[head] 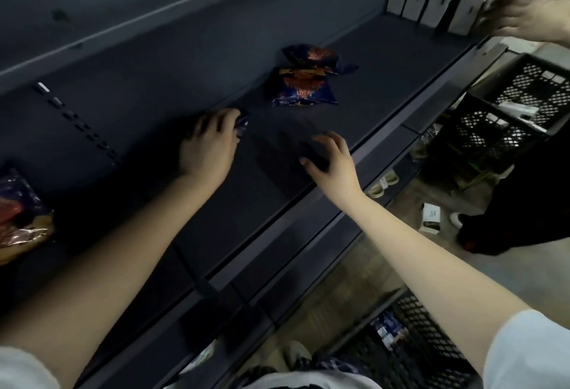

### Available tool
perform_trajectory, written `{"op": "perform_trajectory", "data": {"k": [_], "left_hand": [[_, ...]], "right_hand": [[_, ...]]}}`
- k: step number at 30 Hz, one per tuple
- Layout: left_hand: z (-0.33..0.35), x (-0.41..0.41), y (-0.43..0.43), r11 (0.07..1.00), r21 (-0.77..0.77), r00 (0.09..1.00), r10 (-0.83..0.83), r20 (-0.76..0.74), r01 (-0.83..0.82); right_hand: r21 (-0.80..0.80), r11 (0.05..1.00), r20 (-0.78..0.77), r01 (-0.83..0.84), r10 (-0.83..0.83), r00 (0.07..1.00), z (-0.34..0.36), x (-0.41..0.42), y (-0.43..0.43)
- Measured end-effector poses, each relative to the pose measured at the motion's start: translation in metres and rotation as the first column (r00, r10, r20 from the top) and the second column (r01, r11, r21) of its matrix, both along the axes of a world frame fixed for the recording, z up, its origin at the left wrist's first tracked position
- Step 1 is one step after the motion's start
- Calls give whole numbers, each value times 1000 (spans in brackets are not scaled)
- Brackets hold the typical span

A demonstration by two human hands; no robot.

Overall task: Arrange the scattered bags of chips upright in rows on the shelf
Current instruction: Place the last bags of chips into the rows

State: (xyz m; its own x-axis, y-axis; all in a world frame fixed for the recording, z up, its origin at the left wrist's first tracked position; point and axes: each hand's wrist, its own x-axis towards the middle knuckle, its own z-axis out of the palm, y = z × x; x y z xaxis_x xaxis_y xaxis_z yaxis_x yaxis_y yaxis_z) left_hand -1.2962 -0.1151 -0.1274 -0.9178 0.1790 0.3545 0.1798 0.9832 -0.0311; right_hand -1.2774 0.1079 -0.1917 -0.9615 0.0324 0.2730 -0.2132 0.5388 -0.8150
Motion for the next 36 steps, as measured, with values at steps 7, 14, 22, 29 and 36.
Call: {"op": "perform_trajectory", "data": {"k": [7, 14, 22, 29, 36], "left_hand": [[30, 37, 13, 977, 148, 983, -132, -126, 151], [52, 77, -38, 786, 586, 942, -318, 110, 197], [63, 158, -123, 604, 796, 840, -410, 356, -43], [71, 222, -191, 673, 734, 995, 34, 90, -89], [40, 275, -179, 992, -67, 989, 98, -107, -106]], "right_hand": [[-97, 983, -27, -156, 154, 988, 33, 3, -28], [32, 778, 155, -627, 616, 772, 77, 13, -66], [-202, 462, 385, -864, 848, 363, 88, 63, -154], [-141, 507, 298, -850, 841, 452, 82, 86, -225], [-418, 731, 359, -540, 679, 640, 88, 104, -281]]}}
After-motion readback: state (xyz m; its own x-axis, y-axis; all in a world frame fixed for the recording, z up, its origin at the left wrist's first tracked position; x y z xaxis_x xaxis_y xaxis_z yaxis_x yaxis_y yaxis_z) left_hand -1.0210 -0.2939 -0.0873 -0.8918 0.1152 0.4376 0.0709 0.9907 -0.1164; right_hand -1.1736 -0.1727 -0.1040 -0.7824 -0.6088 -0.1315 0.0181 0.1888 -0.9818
